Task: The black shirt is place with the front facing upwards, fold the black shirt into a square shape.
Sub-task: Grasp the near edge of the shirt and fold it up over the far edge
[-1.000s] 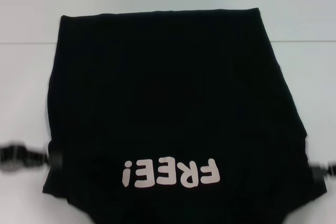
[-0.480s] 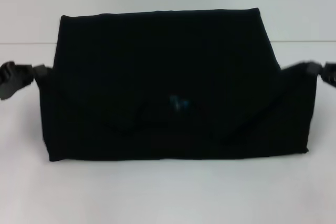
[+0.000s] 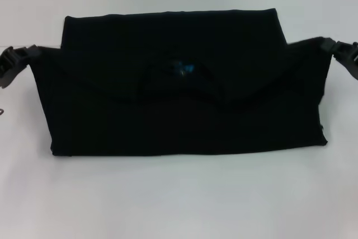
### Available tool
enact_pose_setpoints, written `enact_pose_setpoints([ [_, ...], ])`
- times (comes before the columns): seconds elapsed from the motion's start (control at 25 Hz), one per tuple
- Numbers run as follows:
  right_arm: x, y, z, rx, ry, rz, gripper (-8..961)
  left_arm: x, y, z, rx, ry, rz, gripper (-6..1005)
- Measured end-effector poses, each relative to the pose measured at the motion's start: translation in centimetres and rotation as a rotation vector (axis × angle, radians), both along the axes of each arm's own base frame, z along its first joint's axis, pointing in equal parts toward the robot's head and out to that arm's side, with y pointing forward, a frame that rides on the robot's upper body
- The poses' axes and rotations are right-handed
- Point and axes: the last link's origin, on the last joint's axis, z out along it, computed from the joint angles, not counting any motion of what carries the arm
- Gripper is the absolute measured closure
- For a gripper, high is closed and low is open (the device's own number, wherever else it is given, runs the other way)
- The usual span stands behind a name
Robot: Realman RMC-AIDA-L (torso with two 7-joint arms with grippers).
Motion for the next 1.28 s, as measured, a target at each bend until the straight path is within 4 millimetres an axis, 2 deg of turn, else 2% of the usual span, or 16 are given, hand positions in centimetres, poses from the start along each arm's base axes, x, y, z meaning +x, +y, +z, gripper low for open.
enact_pose_setpoints([
  [0.2, -0.2, 1.0, -1.0, 0.027, -0.064, -0.016, 911, 0.2, 1.2, -0.6, 0.046, 0.056, 0.019, 987],
  [0.32, -0.7, 1.7, -2.2, 0.025, -0.116, -0.022, 910, 0.4, 1.7, -1.5, 0.058, 0.089, 0.035, 987],
  [0.72, -0.7, 2.3, -4.7, 0.003, -0.275, -0.04, 907, 0.0, 2.2, -4.3, 0.076, 0.175, 0.137, 953],
  [0.92, -0.5, 2.3, -4.9, 0.003, -0.287, -0.044, 684, 0.4, 2.0, -5.2, 0.086, 0.22, 0.11, 905],
  [1.08, -0.3, 1.9, -4.7, 0.006, -0.278, -0.039, 596, 0.1, 1.8, -5.1, 0.08, 0.195, 0.119, 830],
  [1.28, 0.3, 0.7, -4.1, 0.002, -0.242, 0.0, 487, -1.2, 0.8, -4.2, 0.038, 0.148, 0.147, 736],
])
